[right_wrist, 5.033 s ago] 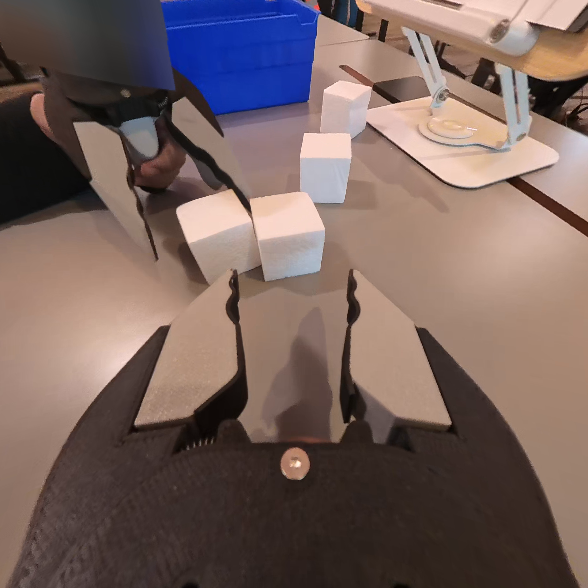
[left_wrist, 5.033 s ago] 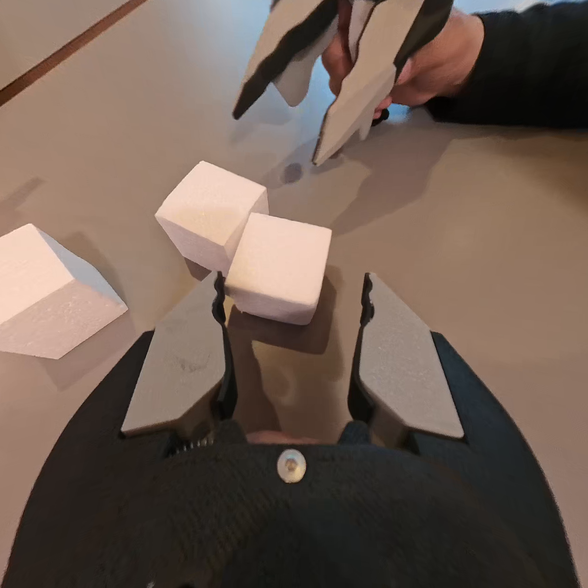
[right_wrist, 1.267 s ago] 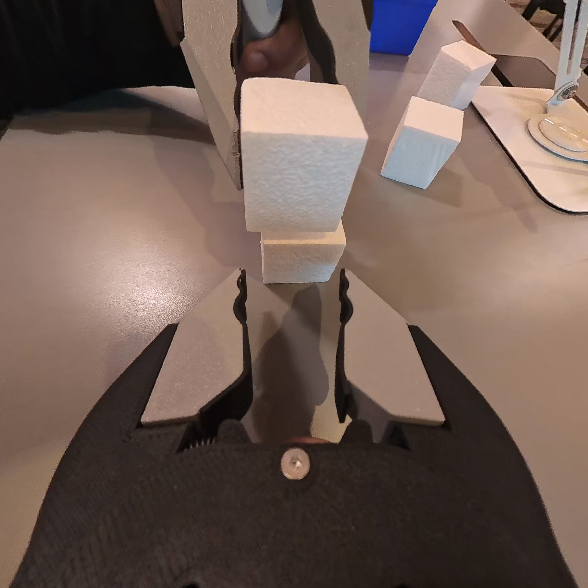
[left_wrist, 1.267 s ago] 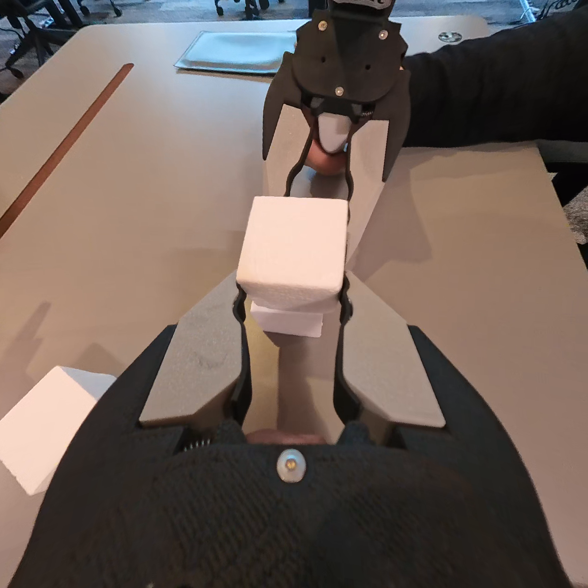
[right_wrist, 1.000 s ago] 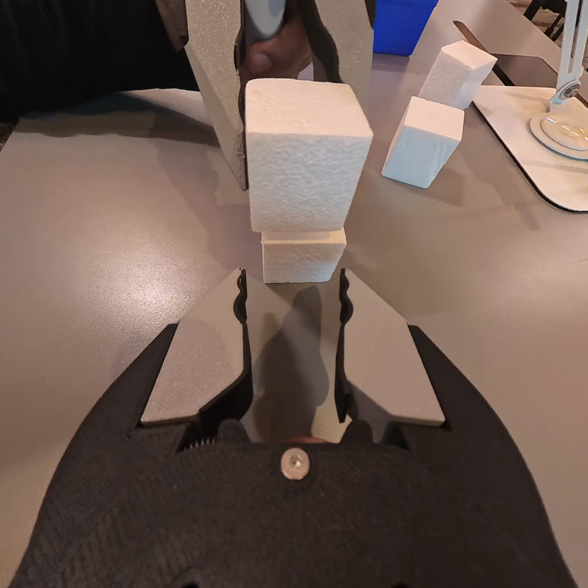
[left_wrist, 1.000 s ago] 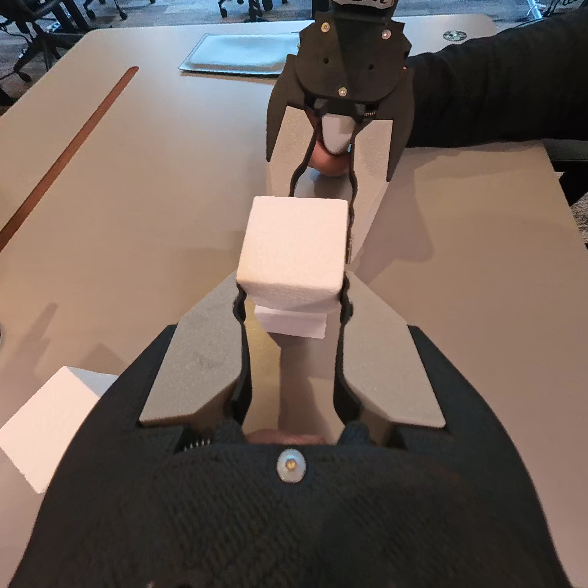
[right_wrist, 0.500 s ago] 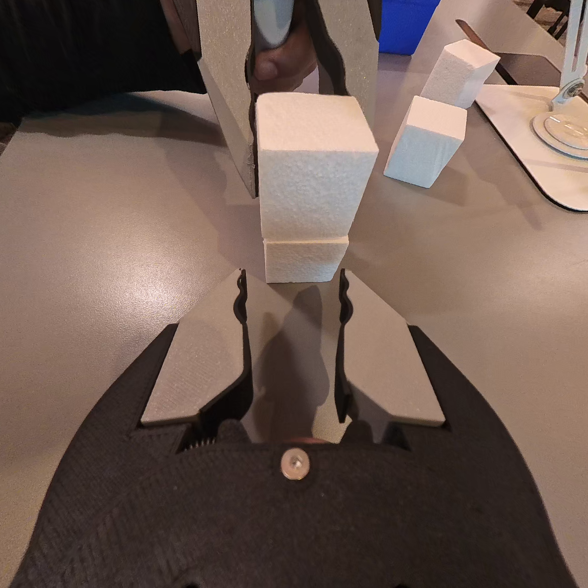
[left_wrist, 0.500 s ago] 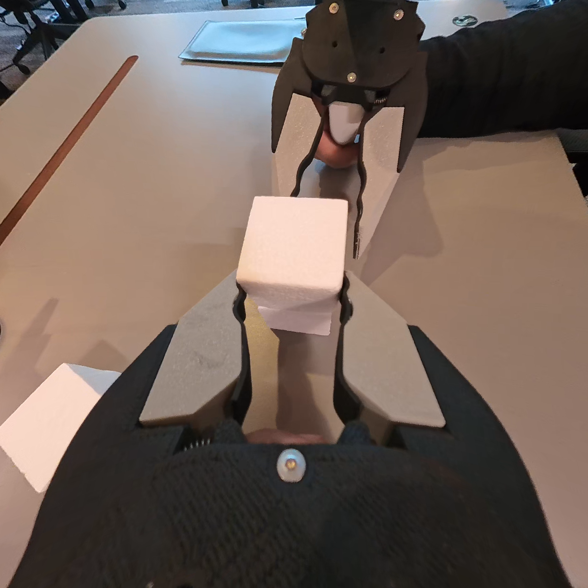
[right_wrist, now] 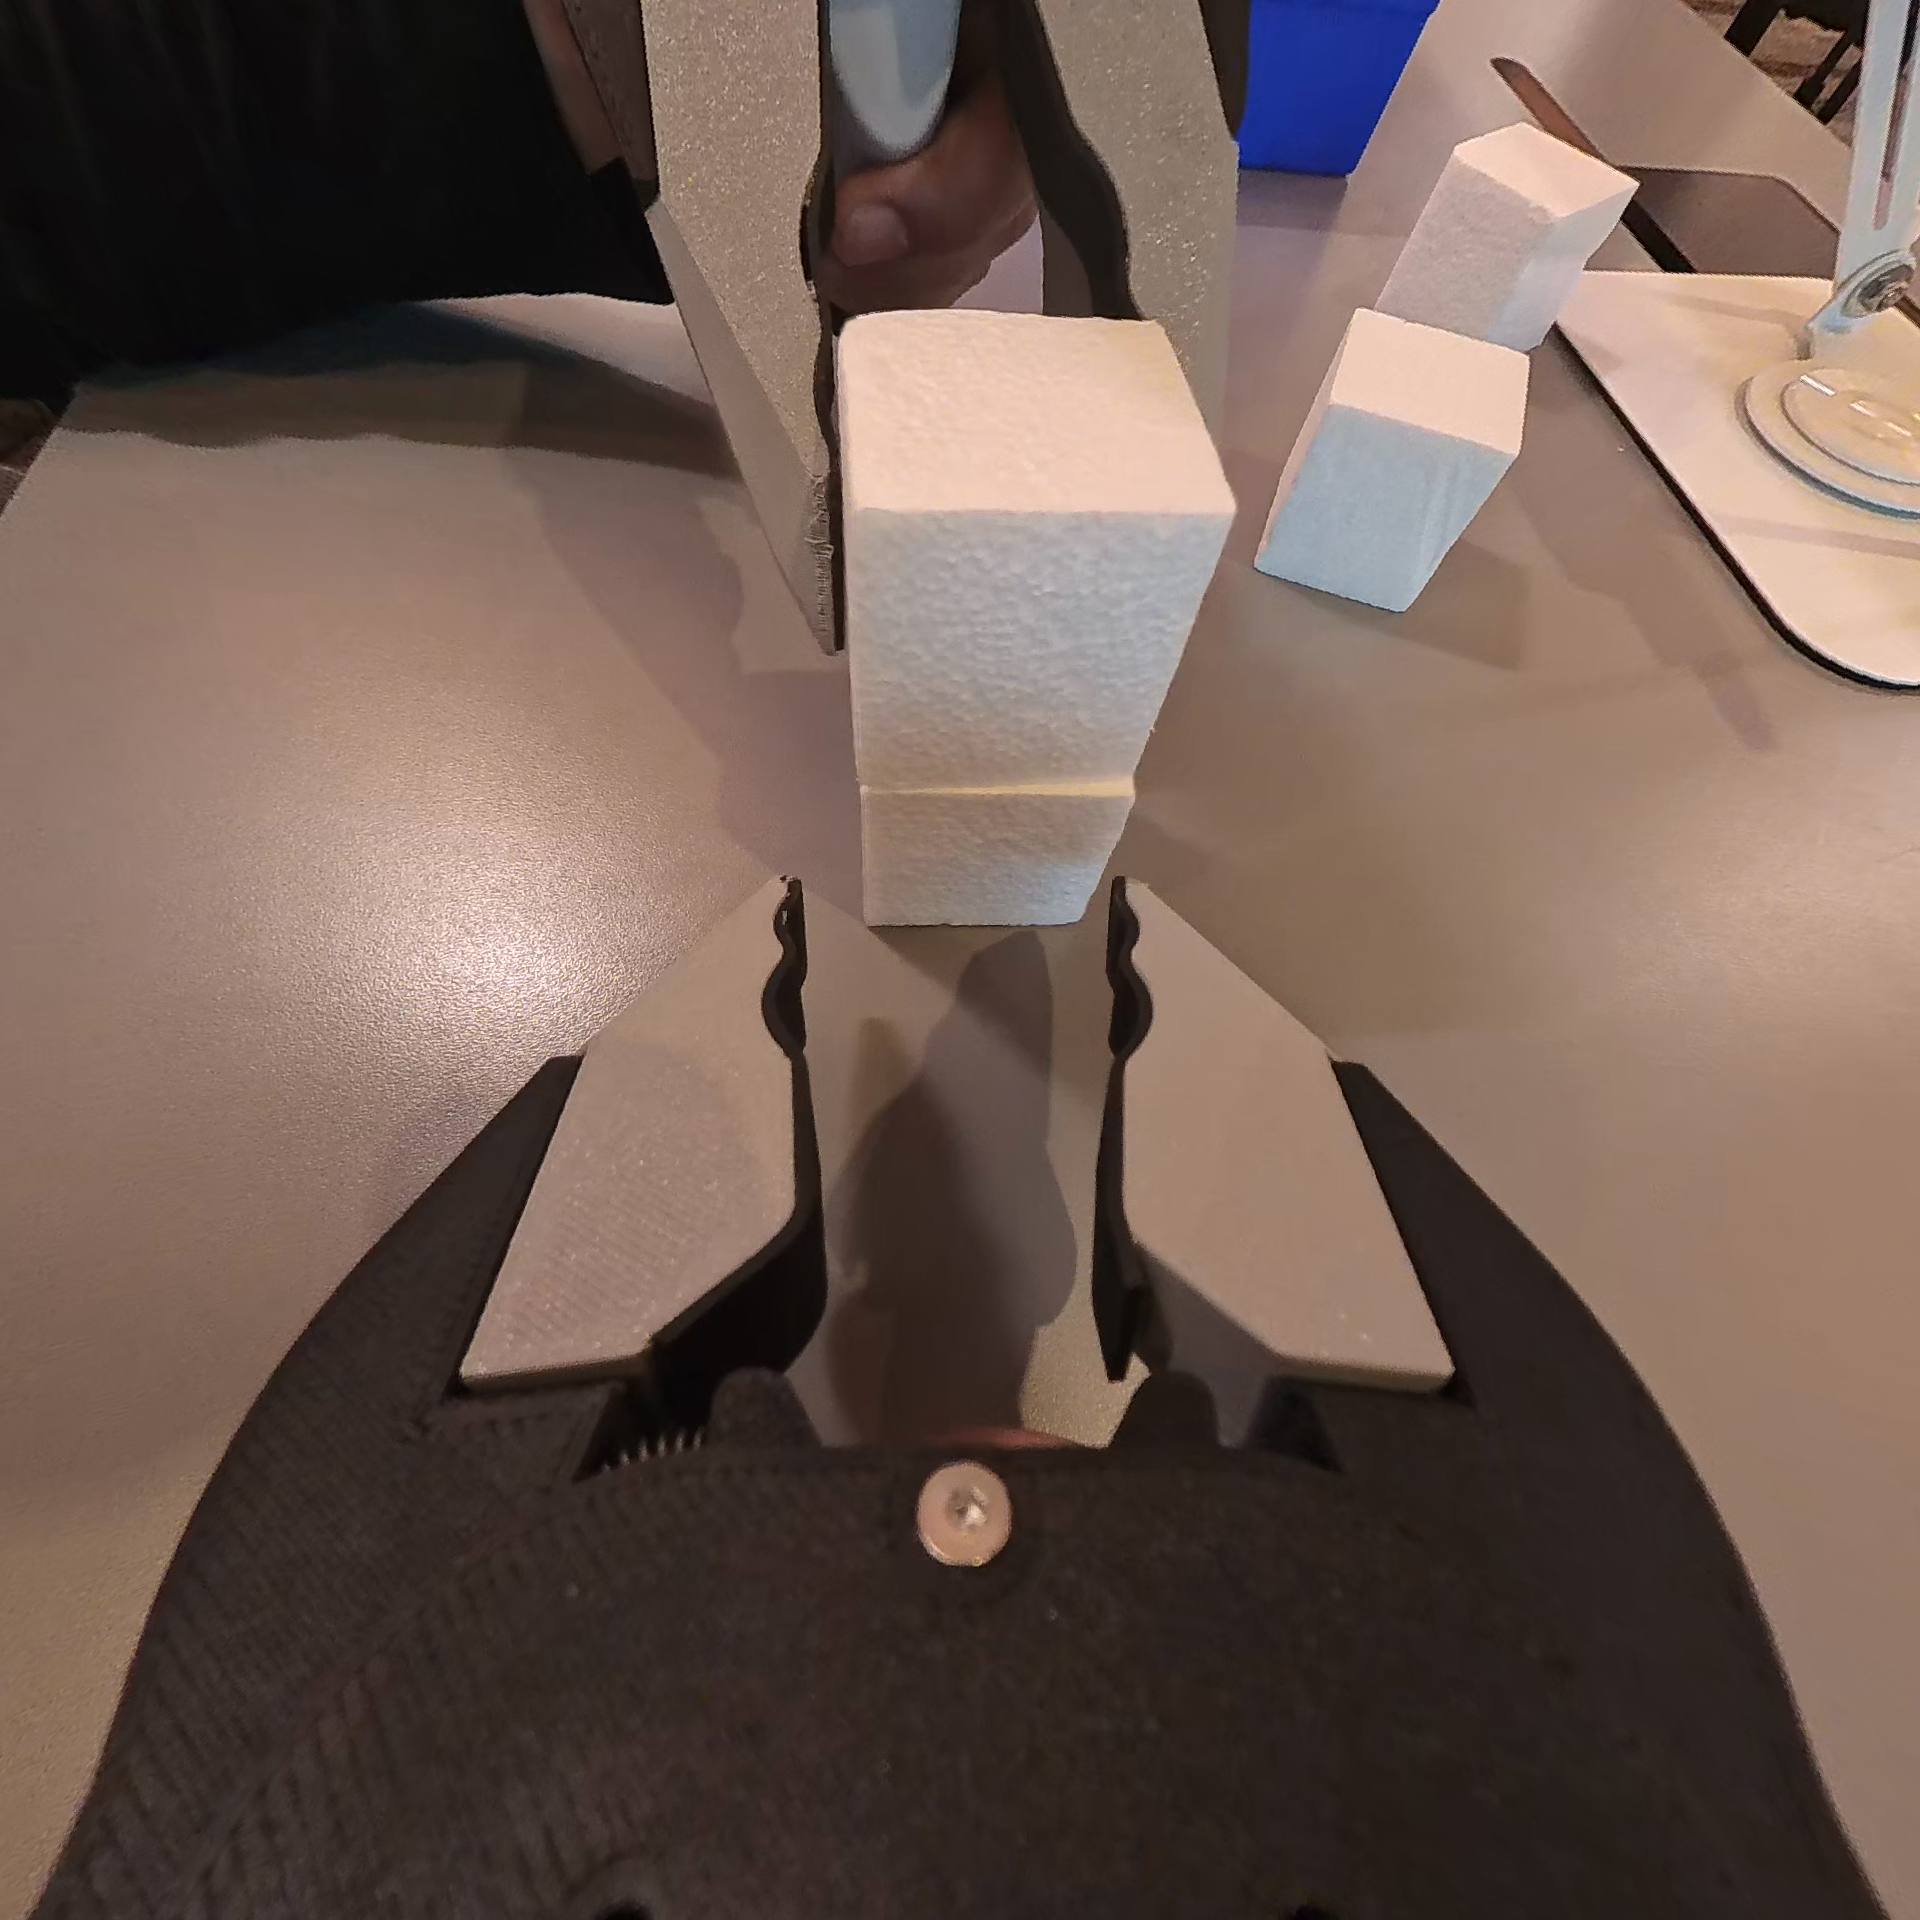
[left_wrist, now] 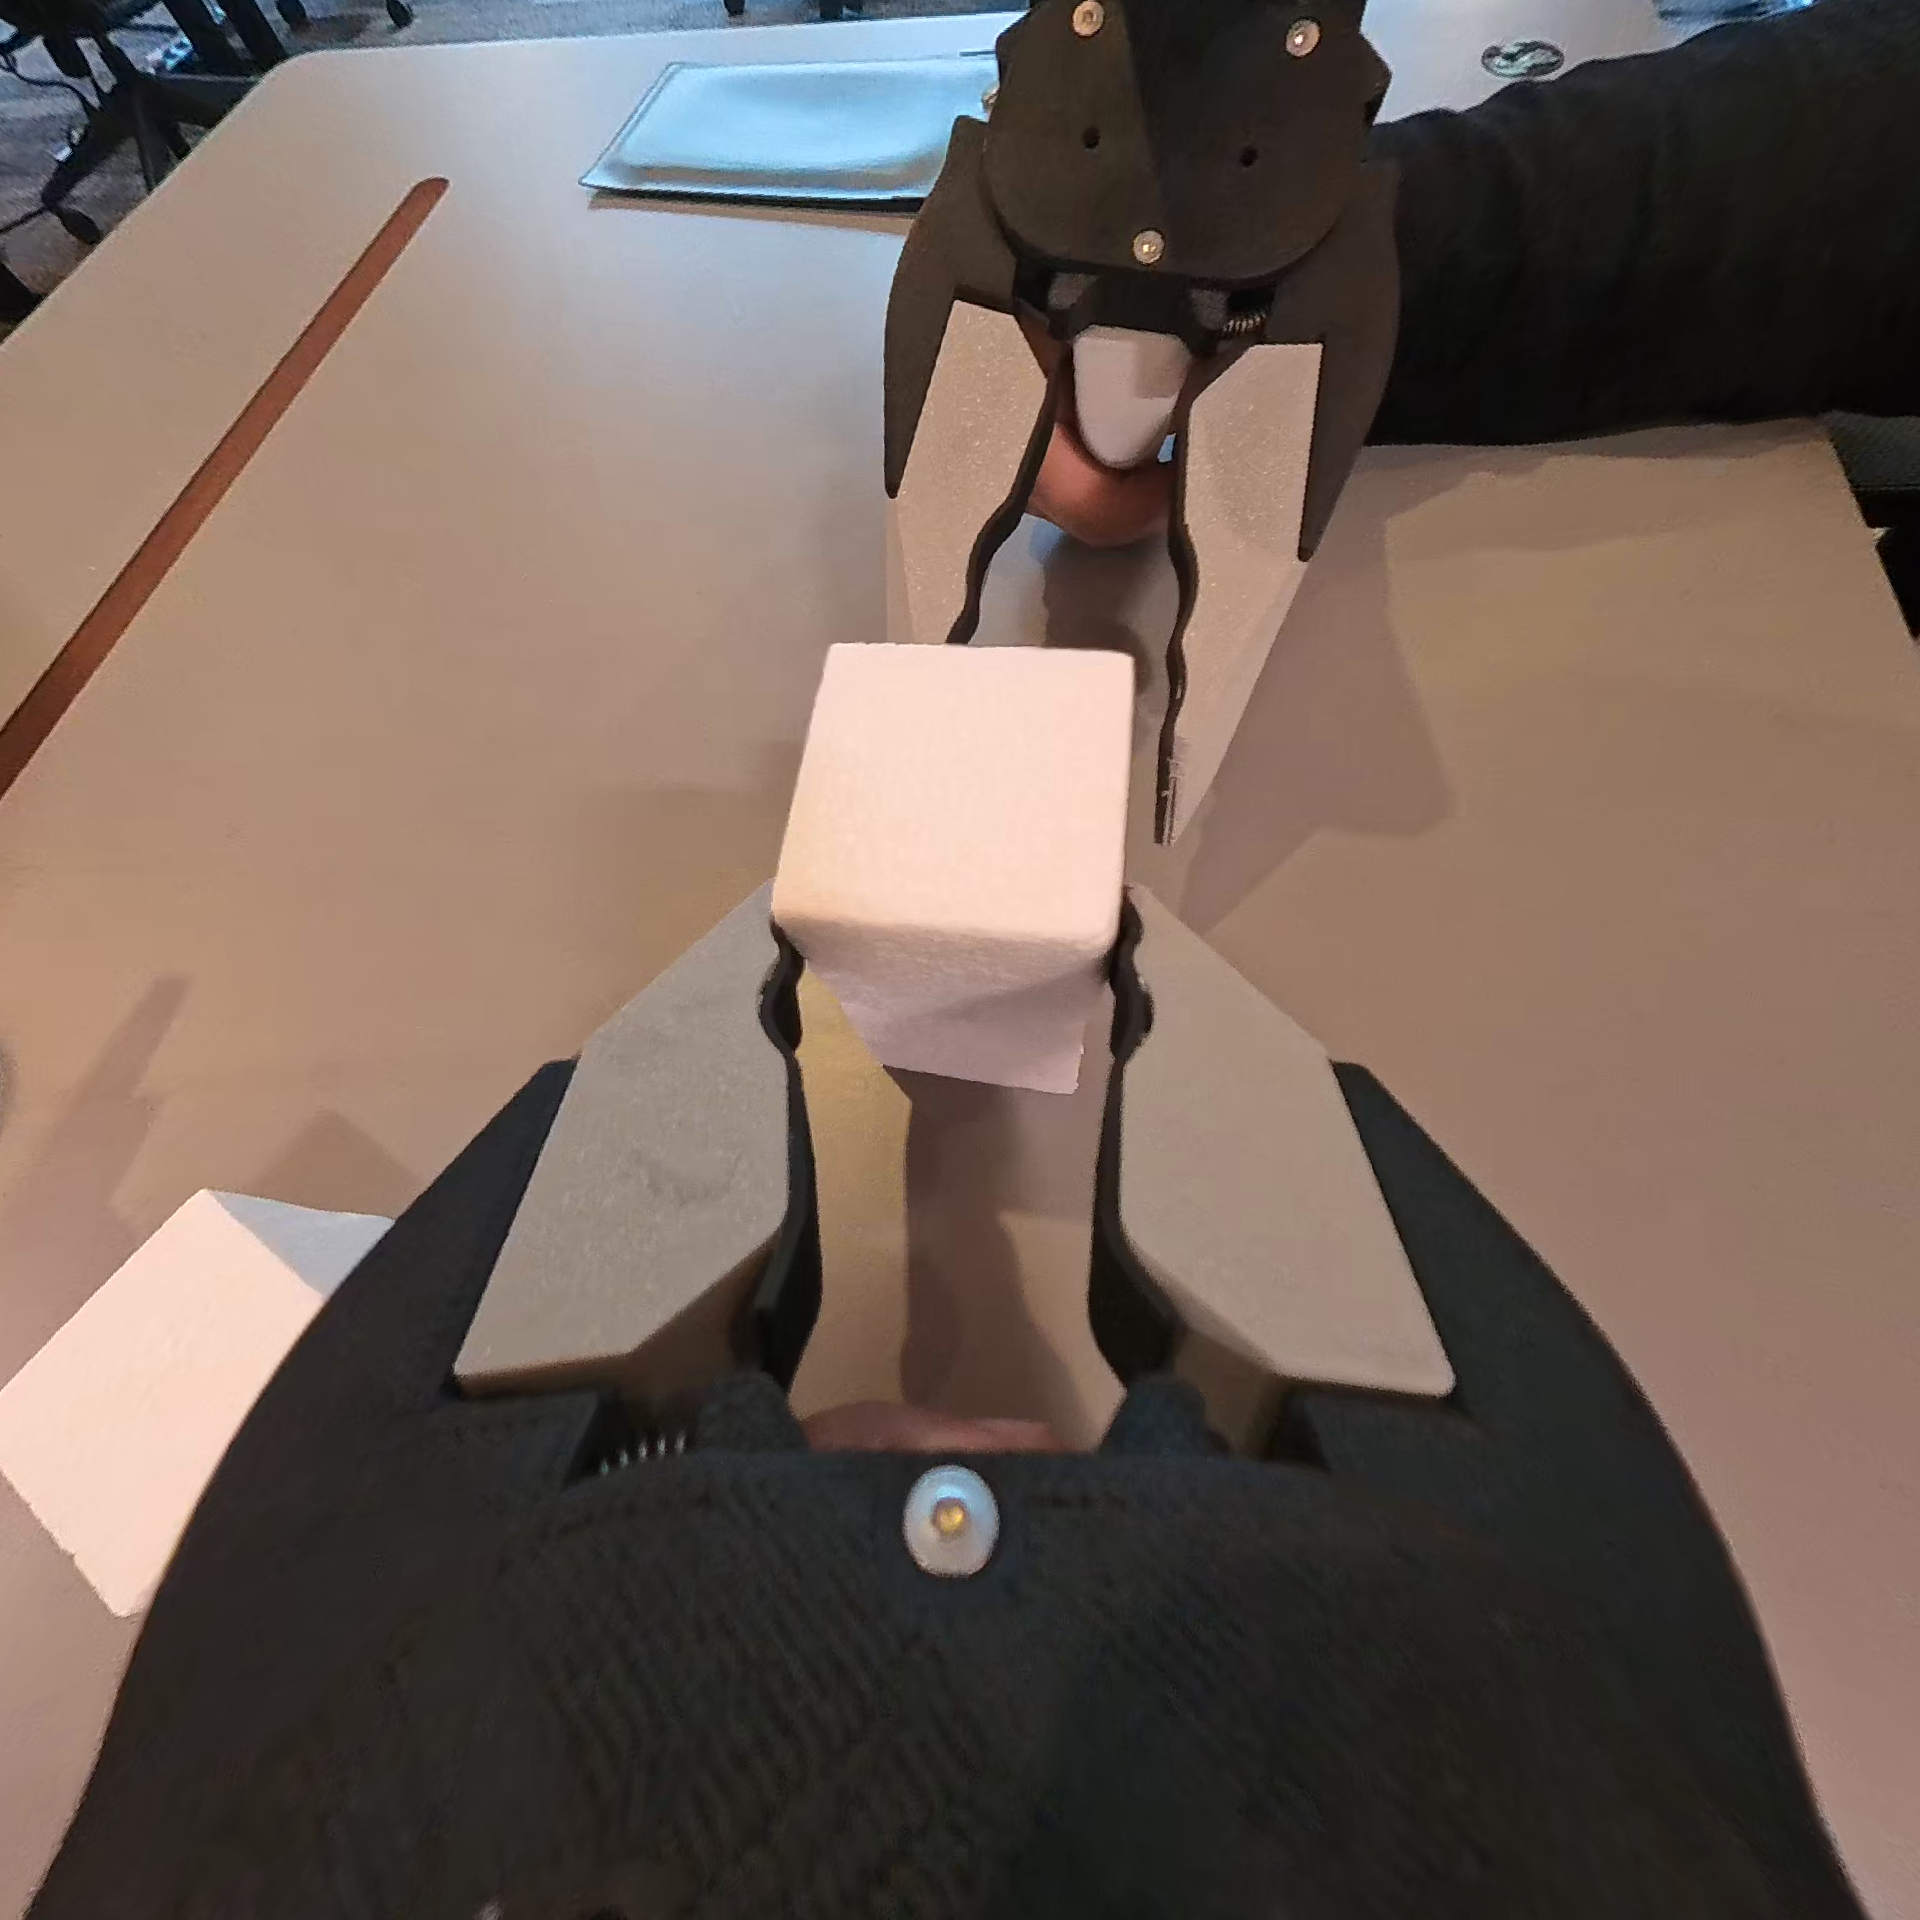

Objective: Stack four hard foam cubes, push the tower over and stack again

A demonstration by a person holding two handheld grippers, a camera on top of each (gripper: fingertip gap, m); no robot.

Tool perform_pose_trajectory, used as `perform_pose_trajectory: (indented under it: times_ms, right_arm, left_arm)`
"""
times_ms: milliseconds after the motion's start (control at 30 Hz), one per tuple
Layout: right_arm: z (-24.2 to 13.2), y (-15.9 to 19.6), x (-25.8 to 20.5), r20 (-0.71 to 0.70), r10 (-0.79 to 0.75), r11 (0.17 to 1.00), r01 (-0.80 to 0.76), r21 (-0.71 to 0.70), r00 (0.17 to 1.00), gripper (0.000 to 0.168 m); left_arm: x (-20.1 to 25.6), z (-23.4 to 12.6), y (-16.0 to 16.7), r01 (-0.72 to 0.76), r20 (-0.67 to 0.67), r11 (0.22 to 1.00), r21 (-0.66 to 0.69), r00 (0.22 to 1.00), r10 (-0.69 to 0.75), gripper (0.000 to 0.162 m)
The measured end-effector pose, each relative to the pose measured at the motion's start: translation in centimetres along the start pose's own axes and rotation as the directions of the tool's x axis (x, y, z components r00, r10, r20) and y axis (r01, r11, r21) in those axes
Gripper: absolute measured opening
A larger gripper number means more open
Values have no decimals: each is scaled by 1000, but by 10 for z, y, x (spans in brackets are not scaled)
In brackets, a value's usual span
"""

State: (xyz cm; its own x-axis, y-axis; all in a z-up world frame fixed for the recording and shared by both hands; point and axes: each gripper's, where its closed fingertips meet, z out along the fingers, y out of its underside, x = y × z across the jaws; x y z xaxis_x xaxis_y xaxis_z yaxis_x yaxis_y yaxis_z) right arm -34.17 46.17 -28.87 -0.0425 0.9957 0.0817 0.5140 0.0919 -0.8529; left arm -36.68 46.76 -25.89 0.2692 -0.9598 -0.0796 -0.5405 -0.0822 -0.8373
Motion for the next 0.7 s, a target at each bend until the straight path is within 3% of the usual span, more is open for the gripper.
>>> perform_pose_trajectory:
  times_ms: [267,400,600,700]
  right_arm:
    - [-1,0,-1,4,1,1000,-1,4,1000,56]
    - [-2,0,-1,9,3,1000,-3,8,1000,56]
    - [-5,0,0,10,13,1000,-14,15,1000,56]
    - [-5,0,0,9,16,1000,-16,14,1000,56]
  left_arm:
    - [-4,-4,-3,16,19,1000,23,1000,-16,76]
    - [-8,-20,-8,17,40,998,68,999,-20,77]
    - [-49,-72,-9,114,188,969,219,970,-156,77]
    - [-91,-91,7,214,354,941,263,885,-301,76]
